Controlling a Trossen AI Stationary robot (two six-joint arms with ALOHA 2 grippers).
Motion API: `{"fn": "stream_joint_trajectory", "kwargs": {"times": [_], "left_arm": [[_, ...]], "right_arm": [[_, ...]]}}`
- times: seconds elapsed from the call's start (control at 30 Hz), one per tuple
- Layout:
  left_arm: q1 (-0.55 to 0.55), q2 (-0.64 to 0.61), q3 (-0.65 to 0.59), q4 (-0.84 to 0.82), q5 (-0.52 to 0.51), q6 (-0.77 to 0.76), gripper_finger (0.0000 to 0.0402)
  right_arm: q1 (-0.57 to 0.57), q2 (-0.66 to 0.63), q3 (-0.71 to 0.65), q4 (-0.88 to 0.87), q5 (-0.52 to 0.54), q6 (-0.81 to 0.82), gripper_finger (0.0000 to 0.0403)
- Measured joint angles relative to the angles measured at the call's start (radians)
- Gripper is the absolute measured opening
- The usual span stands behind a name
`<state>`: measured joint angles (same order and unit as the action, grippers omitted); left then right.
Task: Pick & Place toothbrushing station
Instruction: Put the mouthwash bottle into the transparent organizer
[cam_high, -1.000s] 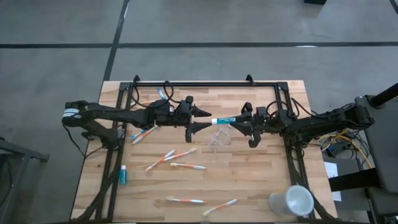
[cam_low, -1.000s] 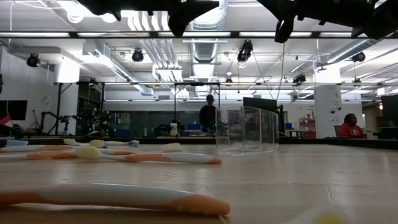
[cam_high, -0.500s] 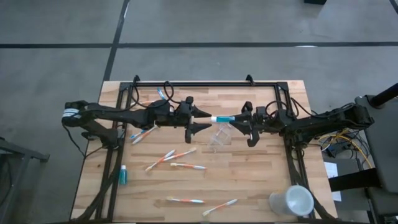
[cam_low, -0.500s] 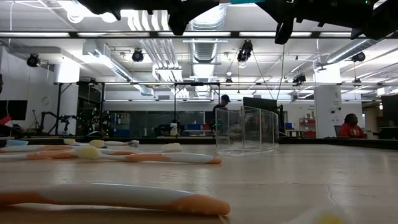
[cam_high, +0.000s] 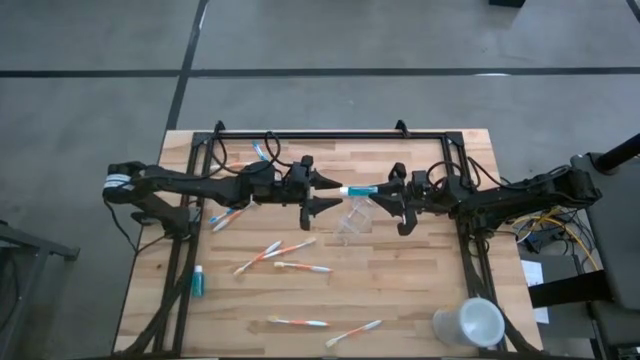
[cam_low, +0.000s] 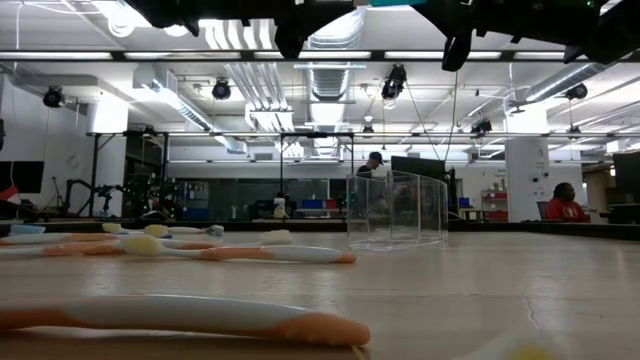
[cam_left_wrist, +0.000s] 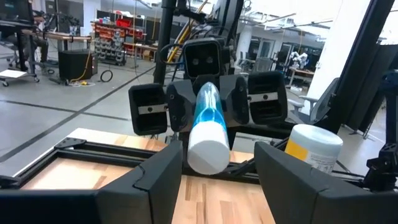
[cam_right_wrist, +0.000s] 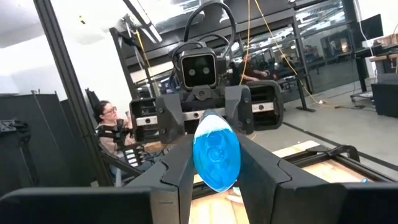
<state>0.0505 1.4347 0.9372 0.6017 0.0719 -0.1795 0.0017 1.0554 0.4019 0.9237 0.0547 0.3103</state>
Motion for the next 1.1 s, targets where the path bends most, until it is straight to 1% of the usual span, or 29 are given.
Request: {"fn": "stream_joint_trajectory", "kwargs": {"times": [0.17, 0.37, 0.63, 0.8, 1.1], "left_arm": [[0.002, 0.014, 0.0, 0.034, -0.001, 0.005, 0.0207], [0.005, 0.028, 0.003, 0.036, -0.001, 0.009, 0.0207], [0.007, 0.076, 0.069, 0.035, -0.001, 0.044, 0.0207], [0.007, 0.069, 0.068, -0.025, -0.001, 0.046, 0.0207], [0.007, 0.06, 0.068, -0.027, -0.001, 0.046, 0.0207]], "right_arm": [[0.0, 0.0, 0.0, 0.0, -0.002, 0.001, 0.0096], [0.0, -0.001, 0.0, 0.0, -0.002, 0.001, 0.0096], [0.0, -0.001, 0.0, 0.001, -0.002, 0.001, 0.0096], [0.0, -0.001, 0.0, 0.0, -0.003, 0.004, 0.0096], [0.0, -0.002, 0.0, 0.0, -0.003, -0.003, 0.0096]]}}
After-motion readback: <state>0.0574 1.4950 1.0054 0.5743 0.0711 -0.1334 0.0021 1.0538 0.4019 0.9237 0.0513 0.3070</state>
